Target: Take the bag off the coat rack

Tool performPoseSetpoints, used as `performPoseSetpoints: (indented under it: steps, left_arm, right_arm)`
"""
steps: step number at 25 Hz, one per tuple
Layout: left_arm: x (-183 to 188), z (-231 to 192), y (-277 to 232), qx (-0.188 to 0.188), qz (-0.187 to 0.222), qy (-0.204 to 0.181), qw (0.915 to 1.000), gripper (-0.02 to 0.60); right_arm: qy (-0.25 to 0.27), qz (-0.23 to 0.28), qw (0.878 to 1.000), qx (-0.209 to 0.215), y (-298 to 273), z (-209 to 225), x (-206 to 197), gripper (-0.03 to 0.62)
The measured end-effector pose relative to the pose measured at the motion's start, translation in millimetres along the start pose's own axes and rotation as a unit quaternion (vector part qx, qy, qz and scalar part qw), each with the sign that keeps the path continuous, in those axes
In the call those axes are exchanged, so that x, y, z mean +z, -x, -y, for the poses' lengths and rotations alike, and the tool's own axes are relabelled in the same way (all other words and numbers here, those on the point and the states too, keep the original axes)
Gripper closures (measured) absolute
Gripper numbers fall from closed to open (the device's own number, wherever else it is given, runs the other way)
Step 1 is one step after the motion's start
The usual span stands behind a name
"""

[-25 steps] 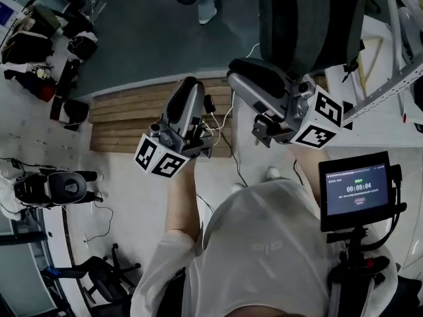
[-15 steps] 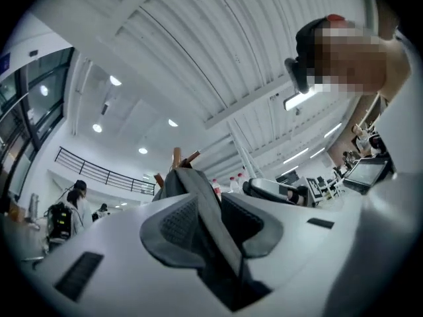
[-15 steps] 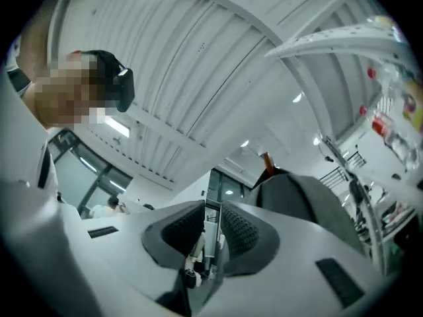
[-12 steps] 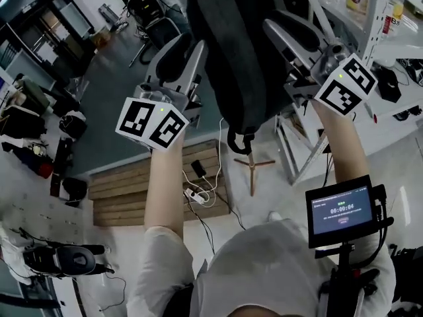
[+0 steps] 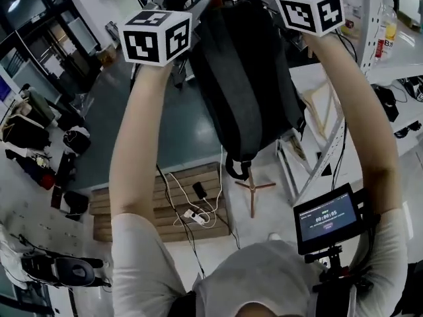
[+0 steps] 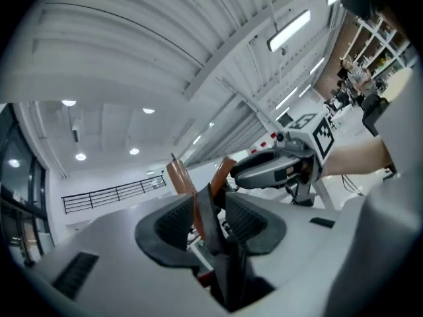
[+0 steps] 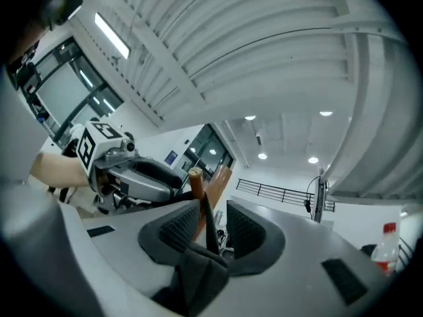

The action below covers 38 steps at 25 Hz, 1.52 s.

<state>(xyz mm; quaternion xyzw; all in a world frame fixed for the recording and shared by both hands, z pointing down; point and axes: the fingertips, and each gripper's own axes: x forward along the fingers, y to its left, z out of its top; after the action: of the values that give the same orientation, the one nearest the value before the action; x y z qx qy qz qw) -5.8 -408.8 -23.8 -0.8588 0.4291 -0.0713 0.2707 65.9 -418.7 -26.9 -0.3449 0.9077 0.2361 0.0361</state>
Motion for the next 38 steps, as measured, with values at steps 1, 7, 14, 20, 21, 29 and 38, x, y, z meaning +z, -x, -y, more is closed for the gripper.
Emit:
performPoseSetpoints:
  steps: [1, 7, 14, 20, 21, 29, 38]
  left_arm:
    - [-1, -1, -9, -0.006, -0.019, -0.009, 0.9998, 0.445]
    - [-11, -3, -33, -0.05, -0.054, 0.027, 0.9969, 0.446]
    - [-22, -7, -42, -0.028, -0.088, 0.019, 0.9955, 0.47]
    - [-12, -13, -27, 0.028, -0.066, 0.017, 0.9973, 0.513]
    - [-9, -15, -23, 0.034, -0.061, 0.026, 0.9972, 0.521]
    - [-9, -8, -24, 0.034, -0.038, 0.054, 0.9973, 0.538]
    - [84, 17, 30, 0.032, 0.027, 0.014, 0.999, 0.538]
  right_arm:
    - [0.017, -0.022, 1.0, 0.01, -9, 2, -1, 0.485]
    - [0.031, -0.107, 0.99, 0.081, -42, 0, -25, 0.486]
    - [-0.015, -0.139, 0.985, 0.099, -52, 3, -36, 0.535]
    - [-0.03, -0.113, 0.992, 0.045, -47, -1, -15, 0.548]
    - [-0.031, -0.107, 0.993, 0.034, -48, -2, -11, 0.548]
    - [-0.086, -0.055, 0.995, -0.006, -38, 11, -12, 0.548]
    - [-0.071, 0.021, 0.997, -0.026, 18, -11, 79, 0.548]
